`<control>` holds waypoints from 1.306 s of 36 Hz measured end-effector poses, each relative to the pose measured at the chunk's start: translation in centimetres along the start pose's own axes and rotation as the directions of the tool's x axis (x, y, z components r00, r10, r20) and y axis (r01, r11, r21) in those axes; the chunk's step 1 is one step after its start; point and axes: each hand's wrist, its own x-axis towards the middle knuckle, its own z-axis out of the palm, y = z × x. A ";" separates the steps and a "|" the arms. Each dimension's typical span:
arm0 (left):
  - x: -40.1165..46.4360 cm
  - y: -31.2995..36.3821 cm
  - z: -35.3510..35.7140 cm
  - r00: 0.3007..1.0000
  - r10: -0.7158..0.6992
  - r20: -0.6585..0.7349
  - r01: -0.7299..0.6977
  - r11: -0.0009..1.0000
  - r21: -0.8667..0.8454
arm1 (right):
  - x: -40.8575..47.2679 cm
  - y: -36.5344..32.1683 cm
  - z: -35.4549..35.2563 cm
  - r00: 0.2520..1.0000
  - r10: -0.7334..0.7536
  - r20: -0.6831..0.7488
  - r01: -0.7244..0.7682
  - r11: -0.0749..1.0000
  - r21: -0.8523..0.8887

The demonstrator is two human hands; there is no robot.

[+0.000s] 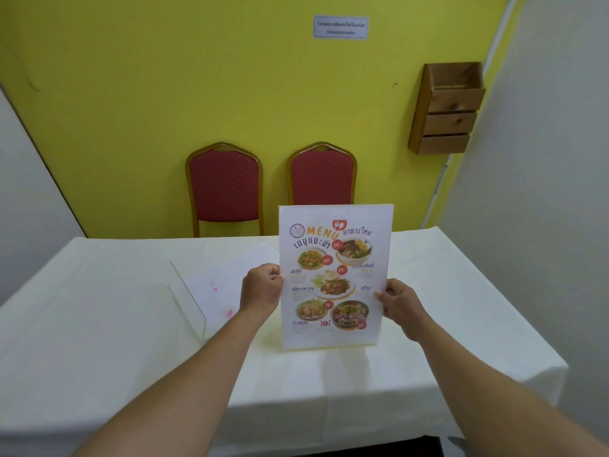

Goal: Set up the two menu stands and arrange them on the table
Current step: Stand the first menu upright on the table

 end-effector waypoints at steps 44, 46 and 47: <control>-3.0 -1.4 -4.1 0.980 -0.127 -0.151 0.138 0.988 0.064 | -4.8 2.4 1.1 0.822 0.539 0.185 -0.221 0.601 -0.768; -3.0 -1.9 -5.4 0.974 -0.141 -0.178 0.158 0.983 0.088 | -5.2 2.0 3.1 0.758 0.590 0.277 -0.181 0.598 -0.781; -2.9 -2.1 -6.0 0.971 -0.145 -0.191 0.167 0.981 0.103 | -5.4 1.6 4.2 0.731 0.605 0.317 -0.165 0.607 -0.777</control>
